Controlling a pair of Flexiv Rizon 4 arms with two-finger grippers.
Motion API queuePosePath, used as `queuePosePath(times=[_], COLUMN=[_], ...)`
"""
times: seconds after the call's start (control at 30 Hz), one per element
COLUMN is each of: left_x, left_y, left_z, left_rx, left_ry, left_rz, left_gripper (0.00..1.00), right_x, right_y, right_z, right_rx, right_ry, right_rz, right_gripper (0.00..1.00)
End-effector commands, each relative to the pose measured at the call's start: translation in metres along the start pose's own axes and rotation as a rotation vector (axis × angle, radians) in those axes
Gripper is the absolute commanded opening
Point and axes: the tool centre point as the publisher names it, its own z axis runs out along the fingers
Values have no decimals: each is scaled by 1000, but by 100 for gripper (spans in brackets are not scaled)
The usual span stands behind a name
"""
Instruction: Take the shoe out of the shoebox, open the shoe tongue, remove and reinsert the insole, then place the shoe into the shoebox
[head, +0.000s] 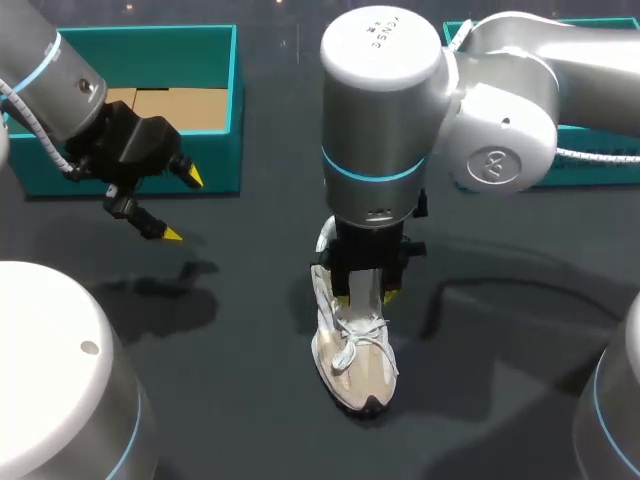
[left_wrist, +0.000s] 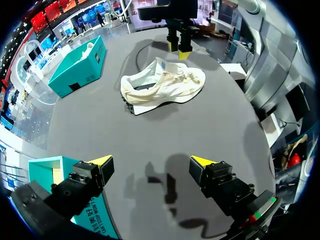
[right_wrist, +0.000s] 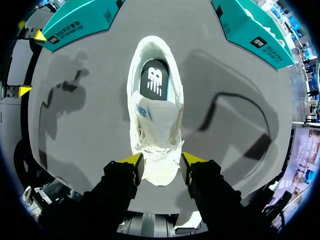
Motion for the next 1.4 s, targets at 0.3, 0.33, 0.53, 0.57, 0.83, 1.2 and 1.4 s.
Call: queuePosePath(times=[0.3,0.33,0.53,0.57,0.83,1.2,1.4], left_x=[1,1,1,1,1,1,1], left_y=[0,0,0,0,0,0,0], left_z=[-1,-1,-1,-1,-1,-1,-1], left_rx=[-3,-3,-3,-3,-3,-3,-3], left_ry=[-2,-2,-2,-2,-2,-2,-2], left_rz=[0,0,0,0,0,0,0], left_gripper=[100,100,100,100,100,100,100], right_x=[13,16,21,21,21,15,8], right_y=[3,5,24,28,53,38,34], right_z=[9,10,25,27,49,23,15], right_rx=[-43,-43,-36,-36,-25,-79,-103], right_ry=[11,10,13,16,62,38,11], right_rz=[-70,-80,-106,-109,-143,-144,-143], right_gripper=[35,35,35,34,31,33,34])
